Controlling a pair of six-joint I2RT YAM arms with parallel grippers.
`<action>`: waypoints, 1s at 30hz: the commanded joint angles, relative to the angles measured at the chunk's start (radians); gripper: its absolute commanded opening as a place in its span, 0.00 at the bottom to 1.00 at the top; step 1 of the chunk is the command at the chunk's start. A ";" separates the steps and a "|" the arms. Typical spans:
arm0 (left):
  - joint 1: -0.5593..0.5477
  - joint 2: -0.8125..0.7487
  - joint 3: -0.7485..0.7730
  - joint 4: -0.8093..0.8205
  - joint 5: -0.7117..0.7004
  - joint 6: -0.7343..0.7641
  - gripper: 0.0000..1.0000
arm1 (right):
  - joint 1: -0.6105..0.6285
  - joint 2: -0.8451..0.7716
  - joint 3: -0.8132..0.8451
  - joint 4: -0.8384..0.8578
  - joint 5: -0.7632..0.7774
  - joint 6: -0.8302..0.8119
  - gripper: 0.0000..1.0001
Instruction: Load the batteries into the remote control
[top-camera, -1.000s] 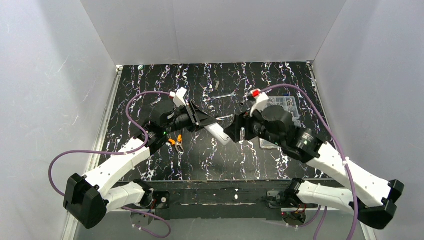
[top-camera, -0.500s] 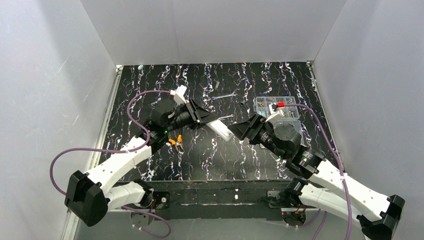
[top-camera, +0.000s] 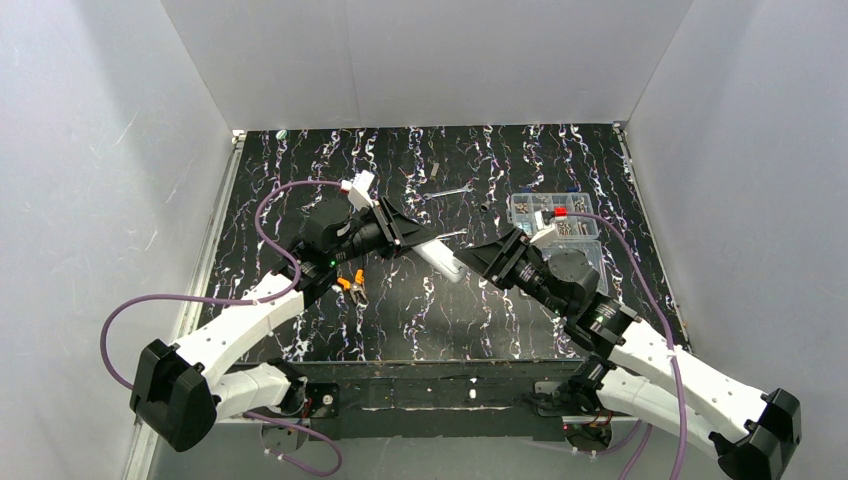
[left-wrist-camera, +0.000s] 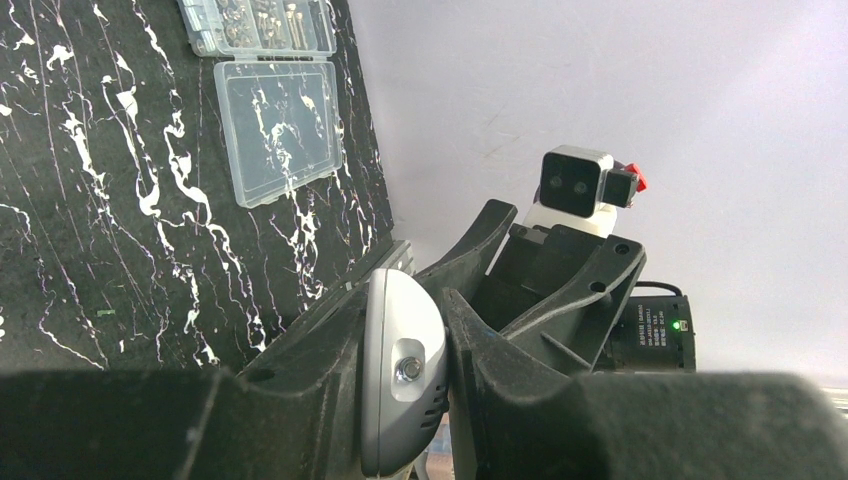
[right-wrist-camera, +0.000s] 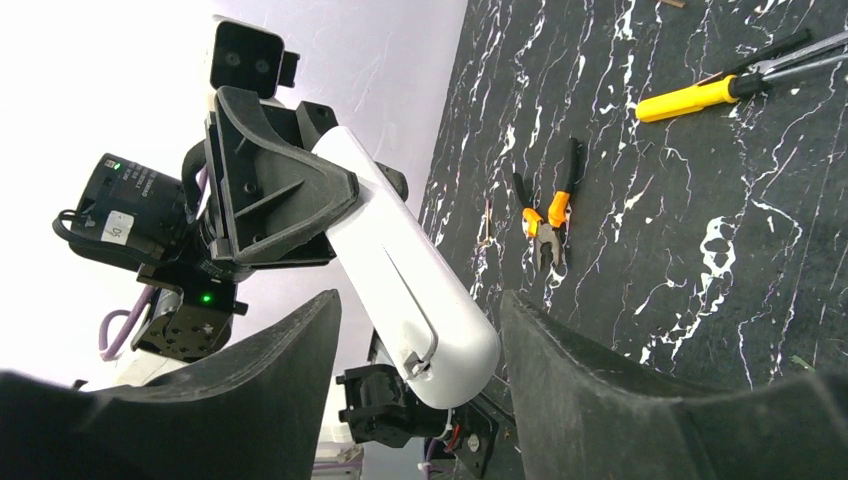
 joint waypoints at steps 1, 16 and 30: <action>-0.001 -0.007 0.014 0.070 0.026 -0.005 0.00 | -0.012 0.025 -0.004 0.078 -0.082 0.007 0.62; 0.000 0.004 0.020 0.067 0.025 -0.002 0.00 | -0.029 0.054 0.001 0.076 -0.192 -0.003 0.41; 0.000 0.009 0.040 0.073 -0.004 0.010 0.00 | -0.037 0.019 -0.032 0.100 -0.142 0.026 0.63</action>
